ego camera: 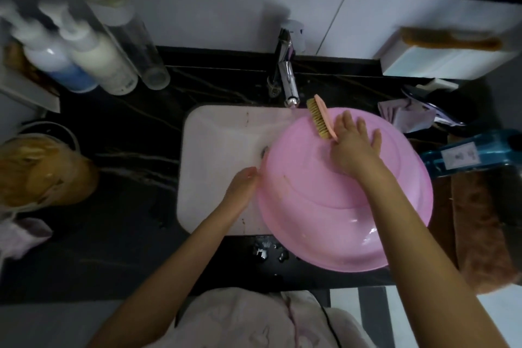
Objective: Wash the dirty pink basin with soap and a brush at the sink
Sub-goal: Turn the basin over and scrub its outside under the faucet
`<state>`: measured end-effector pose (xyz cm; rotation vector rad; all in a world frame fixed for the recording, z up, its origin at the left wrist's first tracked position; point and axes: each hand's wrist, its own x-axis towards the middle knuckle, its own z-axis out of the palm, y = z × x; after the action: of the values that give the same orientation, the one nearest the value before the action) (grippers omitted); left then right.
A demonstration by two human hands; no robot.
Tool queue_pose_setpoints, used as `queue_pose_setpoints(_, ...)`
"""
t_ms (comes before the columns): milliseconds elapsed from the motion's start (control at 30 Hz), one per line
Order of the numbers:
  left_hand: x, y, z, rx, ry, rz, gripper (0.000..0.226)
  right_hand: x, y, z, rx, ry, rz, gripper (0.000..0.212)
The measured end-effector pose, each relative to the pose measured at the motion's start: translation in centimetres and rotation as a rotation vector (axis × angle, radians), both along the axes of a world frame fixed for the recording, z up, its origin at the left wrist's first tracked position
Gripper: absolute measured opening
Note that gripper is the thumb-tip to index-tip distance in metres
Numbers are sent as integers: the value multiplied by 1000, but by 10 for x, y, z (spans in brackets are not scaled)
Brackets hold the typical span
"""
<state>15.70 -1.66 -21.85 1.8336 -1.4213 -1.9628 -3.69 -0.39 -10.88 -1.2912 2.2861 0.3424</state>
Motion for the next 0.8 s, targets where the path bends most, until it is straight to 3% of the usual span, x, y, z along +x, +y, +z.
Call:
queue_pose_setpoints(100,-2,16,-1,225,167,67,49,5,7,-1,-40,29,-30,65)
queue_pose_setpoints(200,-14,11,2,257,345,148,33,5,15,3,-37,74,-88,65)
queue_pose_setpoints(267,-24,-9,1,246,399,216,37,1,21,9,-27,87,-98,65)
queue_pose_setpoints(500,-52,-62,-15,216,362,86,60,-14,20,14,-5,92,116,67)
queue_pose_setpoints(633,-54,-66,-22,300,442,148,54,-8,6,10,47,112,120,66)
queue_pose_setpoints(700,-55,-67,-23,243,423,143,39,-8,-1,10,69,109,123,67)
queue_pose_setpoints(800,-56,-75,-7,43,287,-32,29,-8,-6,9,94,65,122,68)
